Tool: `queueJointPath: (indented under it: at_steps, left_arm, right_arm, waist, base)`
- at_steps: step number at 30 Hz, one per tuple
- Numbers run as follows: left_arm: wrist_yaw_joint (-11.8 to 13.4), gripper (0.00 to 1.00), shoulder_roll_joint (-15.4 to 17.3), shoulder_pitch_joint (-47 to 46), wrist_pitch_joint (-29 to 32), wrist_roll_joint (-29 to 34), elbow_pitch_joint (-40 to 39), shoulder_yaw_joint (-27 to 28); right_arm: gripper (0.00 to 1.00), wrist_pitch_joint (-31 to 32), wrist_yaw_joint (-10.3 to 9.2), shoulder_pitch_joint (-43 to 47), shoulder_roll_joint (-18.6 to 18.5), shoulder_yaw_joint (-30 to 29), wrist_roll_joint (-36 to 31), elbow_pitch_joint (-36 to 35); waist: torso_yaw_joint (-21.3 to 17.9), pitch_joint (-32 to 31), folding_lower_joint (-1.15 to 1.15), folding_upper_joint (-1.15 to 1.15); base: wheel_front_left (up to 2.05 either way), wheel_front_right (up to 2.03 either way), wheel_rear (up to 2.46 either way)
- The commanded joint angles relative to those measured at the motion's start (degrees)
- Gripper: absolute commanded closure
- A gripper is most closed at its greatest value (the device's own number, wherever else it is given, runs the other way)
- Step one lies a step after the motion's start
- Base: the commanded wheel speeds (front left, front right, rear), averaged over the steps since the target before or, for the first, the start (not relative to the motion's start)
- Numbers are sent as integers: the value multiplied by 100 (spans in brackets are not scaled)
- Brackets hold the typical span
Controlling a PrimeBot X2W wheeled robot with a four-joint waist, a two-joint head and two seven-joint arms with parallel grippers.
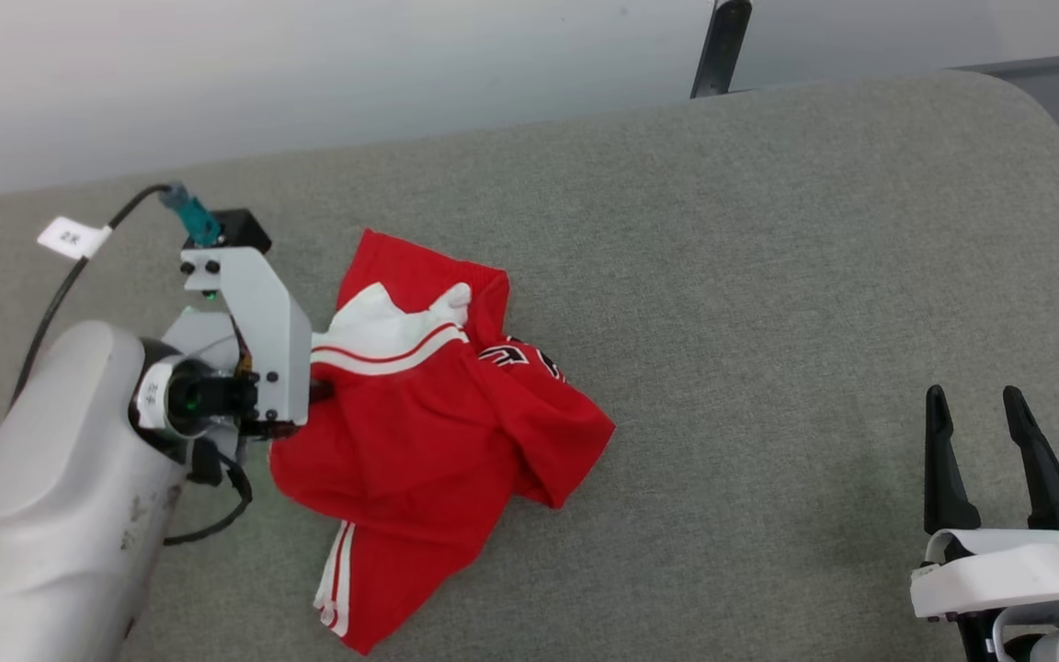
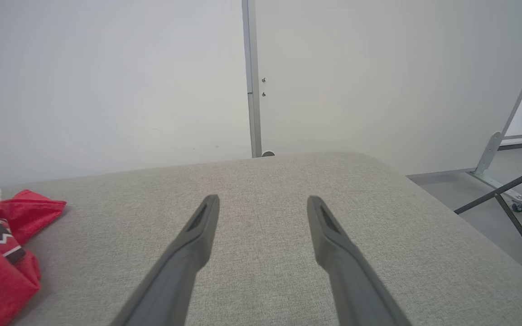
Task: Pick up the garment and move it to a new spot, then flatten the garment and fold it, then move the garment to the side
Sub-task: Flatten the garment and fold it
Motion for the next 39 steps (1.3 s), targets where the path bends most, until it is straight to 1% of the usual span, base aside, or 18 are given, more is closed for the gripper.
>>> queueJointPath:
  at_steps: [1,6,11,19,24,26,27,28,29,30,31,36,39]
  left_arm:
    - [-36,100,-13,-73,-10,-35,-63,12]
    - [-92,100,-53,-90,133,-159,-404,-7]
    - [0,100,-390,202,552,-663,-1155,-9]
    - [425,100,-742,839,1244,-1308,-2444,-182]
    - [684,100,-914,1316,1582,-1597,-2965,-401]
    - [757,100,-918,1470,1674,-1612,-3080,-501]
    - [749,100,-912,1547,1705,-1609,-3127,-568]
    - [764,86,-930,1616,1709,-1625,-3147,-598]
    - [782,70,-939,1667,1701,-1607,-3161,-639]
    - [746,55,-914,1688,1677,-1535,-3176,-680]
    - [718,0,-884,1704,1634,-1471,-3173,-710]
    - [566,0,-822,1622,1411,-1289,-3112,-687]
    - [537,0,-766,1563,1357,-1272,-3109,-614]
  right_arm:
    - [0,-29,20,29,12,-26,-27,14]
    - [0,-30,20,86,12,-78,-51,35]
    - [0,-30,21,134,12,-144,-79,40]
    - [0,-29,20,141,11,-126,-59,52]
    - [0,-29,21,146,10,-96,2,32]
    - [0,-29,20,152,10,-105,39,37]
    - [0,-29,20,140,11,-107,53,44]
    - [0,-29,20,126,11,-109,64,53]
    - [0,-29,20,113,11,-111,76,61]
    - [0,-29,20,104,11,-109,79,66]
    - [0,-29,21,104,10,-107,78,71]
    - [0,-29,20,100,11,-79,113,124]
    - [0,-29,20,140,10,-68,88,162]
  waist:
    - [48,-62,0,0]
    - [134,-189,0,0]
    - [244,-320,0,0]
    - [305,-400,0,0]
    - [279,-379,0,0]
    - [265,-357,0,0]
    - [257,-346,0,0]
    - [250,-335,0,0]
    - [245,-324,0,0]
    - [241,-316,0,0]
    - [238,-311,0,0]
    - [221,-347,0,0]
    - [215,-427,0,0]
  base:
    - [0,0,0]
    - [0,0,0]
    - [0,0,0]
    - [0,0,0]
    - [0,0,0]
    - [0,0,0]
    - [0,0,0]
    - [0,0,0]
    - [0,0,0]
    - [0,0,0]
    - [0,0,0]
    - [0,0,0]
    - [0,0,0]
